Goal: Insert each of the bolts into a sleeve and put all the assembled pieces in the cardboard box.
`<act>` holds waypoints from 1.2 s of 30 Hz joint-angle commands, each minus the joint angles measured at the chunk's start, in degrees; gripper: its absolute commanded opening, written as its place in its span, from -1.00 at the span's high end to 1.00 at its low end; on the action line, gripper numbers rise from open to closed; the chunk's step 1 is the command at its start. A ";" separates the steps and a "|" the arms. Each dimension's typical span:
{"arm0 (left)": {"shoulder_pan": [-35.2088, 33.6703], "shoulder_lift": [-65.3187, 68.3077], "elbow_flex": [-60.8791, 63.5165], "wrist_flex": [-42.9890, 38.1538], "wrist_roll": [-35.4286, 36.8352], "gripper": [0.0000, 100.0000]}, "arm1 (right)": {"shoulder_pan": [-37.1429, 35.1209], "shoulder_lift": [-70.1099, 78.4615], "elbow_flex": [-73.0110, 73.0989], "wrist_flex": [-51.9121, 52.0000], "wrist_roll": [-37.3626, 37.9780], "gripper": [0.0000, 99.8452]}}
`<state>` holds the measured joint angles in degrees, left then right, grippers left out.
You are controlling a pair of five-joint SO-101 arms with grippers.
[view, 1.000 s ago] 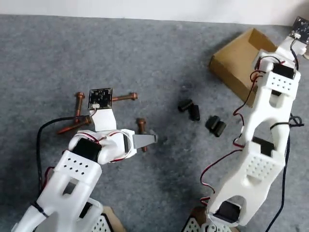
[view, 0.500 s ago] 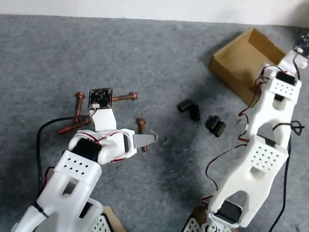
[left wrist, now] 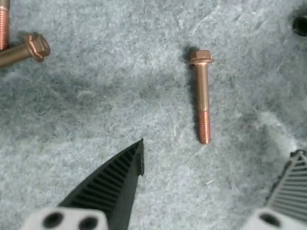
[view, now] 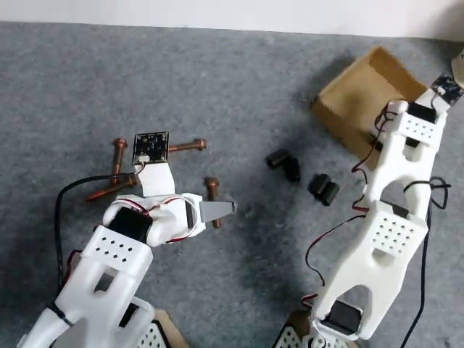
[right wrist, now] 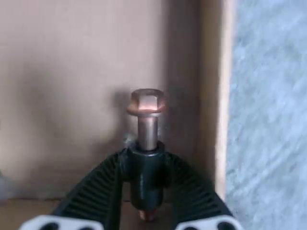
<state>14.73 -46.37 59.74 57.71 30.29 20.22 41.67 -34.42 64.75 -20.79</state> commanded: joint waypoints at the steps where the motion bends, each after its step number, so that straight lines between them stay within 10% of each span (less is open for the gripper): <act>1: -0.40 -0.66 -0.31 -0.62 0.18 0.17 | -0.84 -1.36 -2.59 1.27 -1.05 0.99; 13: -0.40 -0.66 -0.22 -0.62 0.18 0.17 | -0.31 -0.92 -15.16 10.15 -0.62 0.95; 21: -0.40 -0.66 -0.22 -0.62 0.18 0.17 | -2.07 -0.92 -18.51 16.31 1.67 0.24; 36: -0.40 -0.66 -0.22 -0.62 0.18 0.17 | -4.88 -1.19 -24.04 24.13 1.14 0.37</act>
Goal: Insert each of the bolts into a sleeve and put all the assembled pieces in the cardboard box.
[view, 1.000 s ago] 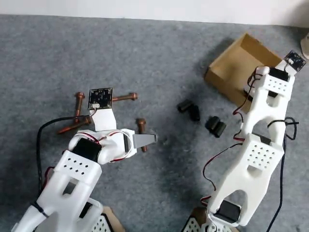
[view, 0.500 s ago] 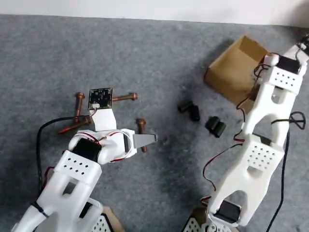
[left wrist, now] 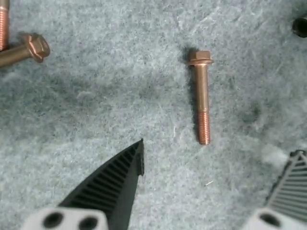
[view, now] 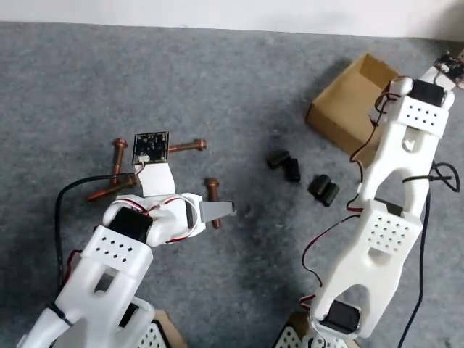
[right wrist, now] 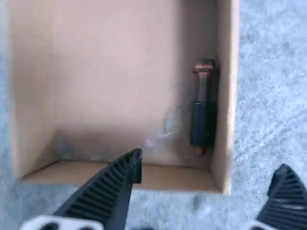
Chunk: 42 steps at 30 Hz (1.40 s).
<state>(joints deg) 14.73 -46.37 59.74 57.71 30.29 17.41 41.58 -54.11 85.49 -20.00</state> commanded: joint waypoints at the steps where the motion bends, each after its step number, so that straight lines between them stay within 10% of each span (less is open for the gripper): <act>1: -0.40 -0.66 -0.22 -0.62 0.18 0.17 | -2.77 -1.27 -5.32 5.14 0.26 0.45; 12: -0.84 -0.66 -0.31 -0.88 0.53 0.17 | -7.52 -1.27 -18.15 15.34 3.52 0.78; 42: -1.71 -0.22 -1.80 -0.88 3.43 0.17 | -21.76 -18.59 30.73 14.90 16.70 0.78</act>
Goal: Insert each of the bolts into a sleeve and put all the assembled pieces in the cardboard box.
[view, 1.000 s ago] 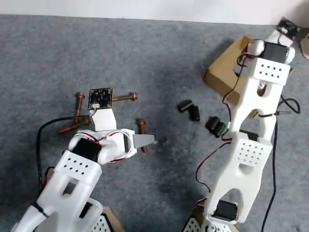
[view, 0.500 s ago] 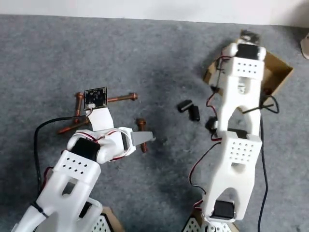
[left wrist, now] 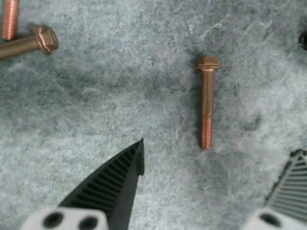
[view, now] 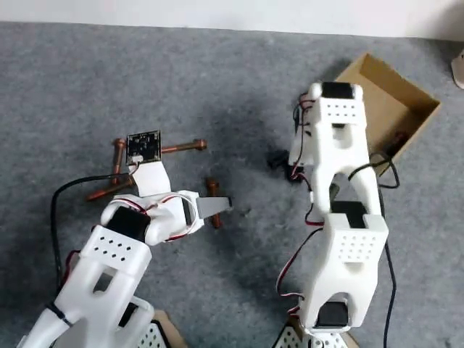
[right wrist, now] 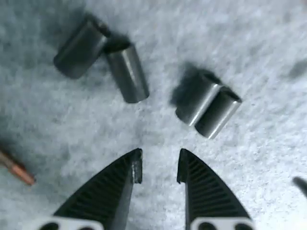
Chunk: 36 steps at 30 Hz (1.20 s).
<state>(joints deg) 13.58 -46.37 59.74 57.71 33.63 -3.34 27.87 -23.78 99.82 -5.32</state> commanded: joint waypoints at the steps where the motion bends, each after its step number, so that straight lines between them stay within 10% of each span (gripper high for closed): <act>1: -0.57 -0.22 -1.80 -0.88 0.09 0.17 | -1.19 -4.88 0.48 0.57 2.55 0.78; 36: -5.23 -0.22 -1.89 -2.20 0.18 0.17 | -4.18 4.53 9.54 -22.20 12.22 0.78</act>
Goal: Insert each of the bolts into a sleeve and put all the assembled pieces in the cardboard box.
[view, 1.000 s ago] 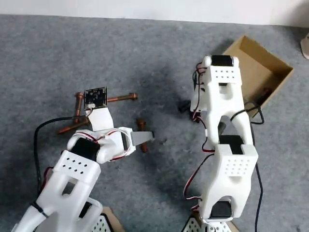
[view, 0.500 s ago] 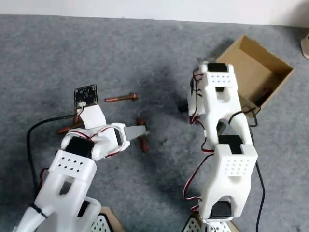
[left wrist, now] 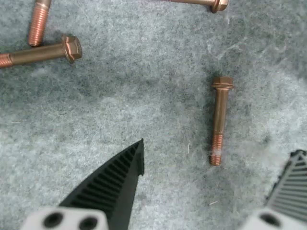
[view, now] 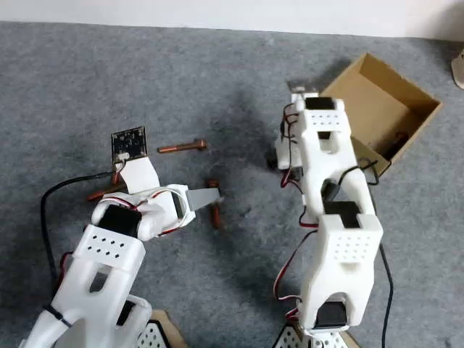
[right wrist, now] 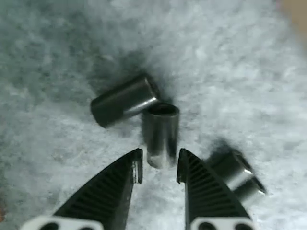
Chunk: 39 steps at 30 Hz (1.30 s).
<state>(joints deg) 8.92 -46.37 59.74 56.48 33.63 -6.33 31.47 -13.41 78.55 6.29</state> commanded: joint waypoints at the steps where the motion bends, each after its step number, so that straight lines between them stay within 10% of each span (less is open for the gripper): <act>1: -0.57 -0.22 -1.98 -0.97 0.18 0.17 | -1.63 2.15 -0.92 -0.92 0.62 0.78; 39: -0.66 -0.22 -2.07 -1.05 0.00 0.17 | -1.54 6.64 -9.19 -5.14 -1.14 0.78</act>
<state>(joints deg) 8.92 -46.37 59.74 56.31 33.63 -7.30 39.12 -19.56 73.98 5.23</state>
